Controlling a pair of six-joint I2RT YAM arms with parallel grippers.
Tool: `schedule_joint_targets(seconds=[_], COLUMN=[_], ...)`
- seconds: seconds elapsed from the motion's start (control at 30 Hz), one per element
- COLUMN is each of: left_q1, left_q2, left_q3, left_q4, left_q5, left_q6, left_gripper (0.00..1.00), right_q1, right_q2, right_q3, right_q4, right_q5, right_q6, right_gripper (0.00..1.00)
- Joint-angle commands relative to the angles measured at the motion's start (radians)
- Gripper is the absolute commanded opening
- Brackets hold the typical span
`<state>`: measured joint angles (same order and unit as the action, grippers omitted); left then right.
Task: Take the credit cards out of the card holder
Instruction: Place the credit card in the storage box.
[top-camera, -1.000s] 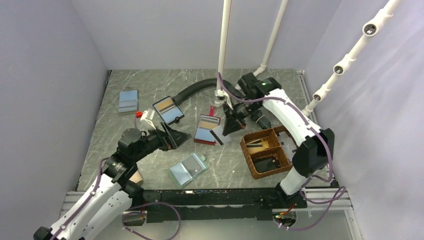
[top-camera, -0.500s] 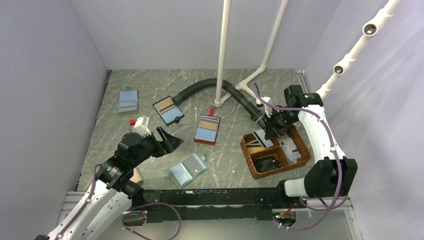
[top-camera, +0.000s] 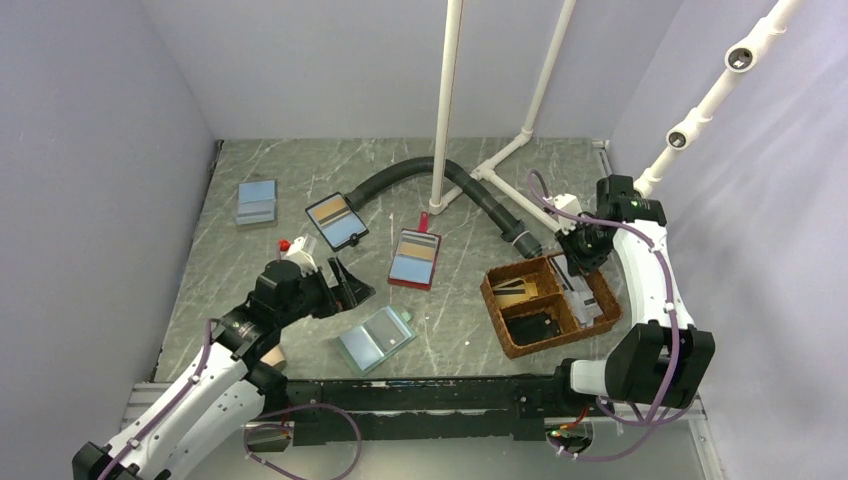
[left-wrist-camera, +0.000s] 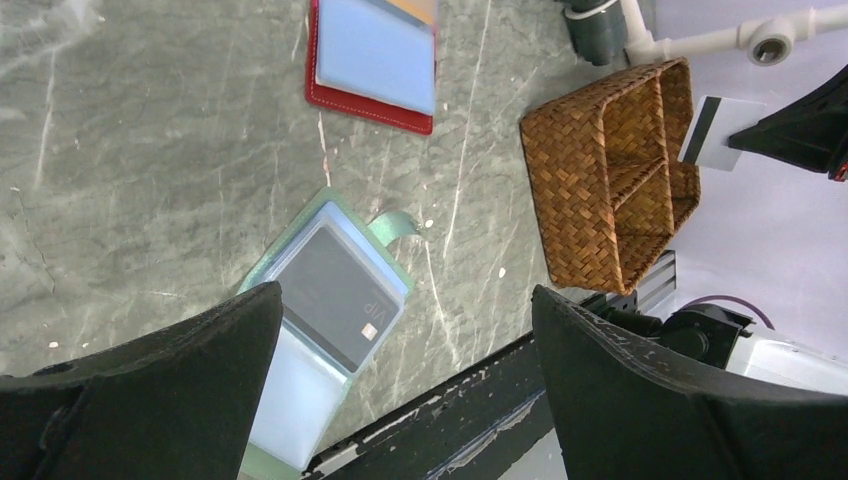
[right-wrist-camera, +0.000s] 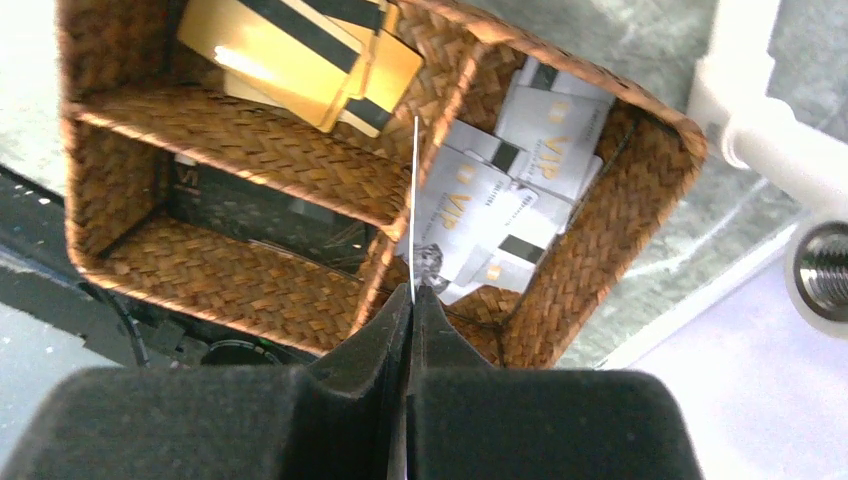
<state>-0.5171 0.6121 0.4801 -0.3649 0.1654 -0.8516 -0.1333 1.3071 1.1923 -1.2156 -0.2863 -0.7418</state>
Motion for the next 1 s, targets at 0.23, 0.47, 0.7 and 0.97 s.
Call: schedule_joint_targets(seconds=[0.23,0.47,0.7,0.97], left_q1=[0.006,0.007,0.008,0.009], left_q2=[0.034,0.049,0.053,0.056], left_q3=[-0.018,-0.015,-0.026,-0.026], left_q4=[0.077,0.080,0.097,0.095], left_q5=[0.049,0.051,0.056,0.061], left_q6=[0.011,0.019,0.007,-0.019], left_gripper=[0.99,1.00,0.99,0.99], right_q1=[-0.022,-0.022,-0.022,-0.019], right_q2=[-0.039,-0.037,-0.034,-0.025], right_q3=[-0.074,-0.119,-0.189,-0.148], right_q4=[0.114,0.139,0.265,0.280], right_q5=[0.173,0.190,0.360,0.353], right_q6=[0.074,0.084,0.148,0.161], right_gripper=[0.00,0.00,0.21,0.33])
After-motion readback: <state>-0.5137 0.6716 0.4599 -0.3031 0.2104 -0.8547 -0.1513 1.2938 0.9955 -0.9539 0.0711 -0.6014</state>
